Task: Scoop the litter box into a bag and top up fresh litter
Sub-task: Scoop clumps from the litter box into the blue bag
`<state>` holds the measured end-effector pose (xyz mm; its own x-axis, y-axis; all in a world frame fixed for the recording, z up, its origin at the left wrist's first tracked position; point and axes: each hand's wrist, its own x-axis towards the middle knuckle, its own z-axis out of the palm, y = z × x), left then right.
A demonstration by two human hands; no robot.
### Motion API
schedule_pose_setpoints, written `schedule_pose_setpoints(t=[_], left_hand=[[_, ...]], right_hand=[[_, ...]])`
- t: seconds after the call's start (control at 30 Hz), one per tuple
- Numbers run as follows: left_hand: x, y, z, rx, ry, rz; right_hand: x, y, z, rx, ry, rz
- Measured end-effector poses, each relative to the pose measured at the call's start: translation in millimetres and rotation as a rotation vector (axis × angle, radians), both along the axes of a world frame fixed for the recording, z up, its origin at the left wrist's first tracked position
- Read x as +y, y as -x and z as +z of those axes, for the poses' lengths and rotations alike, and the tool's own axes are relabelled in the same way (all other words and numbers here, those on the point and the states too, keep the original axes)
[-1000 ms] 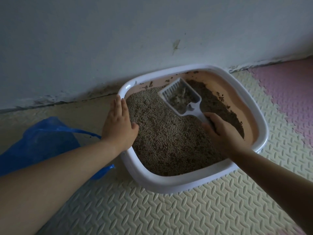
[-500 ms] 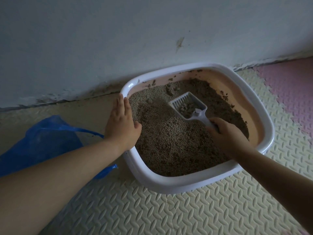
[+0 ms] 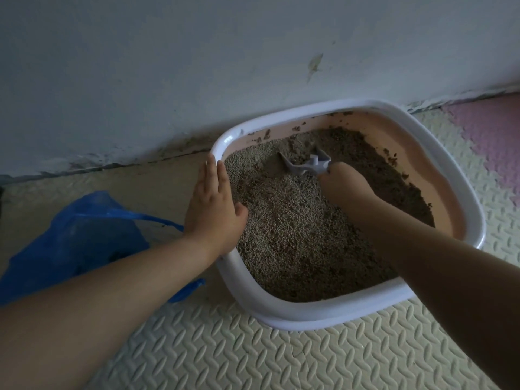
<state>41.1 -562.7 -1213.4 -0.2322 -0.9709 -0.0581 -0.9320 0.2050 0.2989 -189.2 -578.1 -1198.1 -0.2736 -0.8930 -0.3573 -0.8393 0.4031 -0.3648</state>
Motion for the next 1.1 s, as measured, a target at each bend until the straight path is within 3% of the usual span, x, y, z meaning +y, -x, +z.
schedule_pose_setpoints(t=[0.13,0.23,0.43,0.67,1.1], left_hand=[[-1.0,-1.1,-1.6,0.003,-0.007,-0.006],[-0.7,-1.9,-2.1,0.006,-0.022,-0.009],[-0.9,-1.8,-0.4,-0.008,-0.03,-0.009],[-0.3,0.1,2.6,-0.025,-0.026,-0.002],[0.7,0.2,6.9,-0.051,-0.03,-0.005]], right_hand=[[-0.7,-5.9,-20.1,0.014,0.002,-0.09],[14.5,3.1,-29.1,0.081,0.024,0.008],[45.8,27.6,-20.0,-0.1,0.18,0.023],[91.1,47.8,6.2,-0.11,0.313,0.116],[114.3,54.6,13.1,-0.014,0.357,0.101]])
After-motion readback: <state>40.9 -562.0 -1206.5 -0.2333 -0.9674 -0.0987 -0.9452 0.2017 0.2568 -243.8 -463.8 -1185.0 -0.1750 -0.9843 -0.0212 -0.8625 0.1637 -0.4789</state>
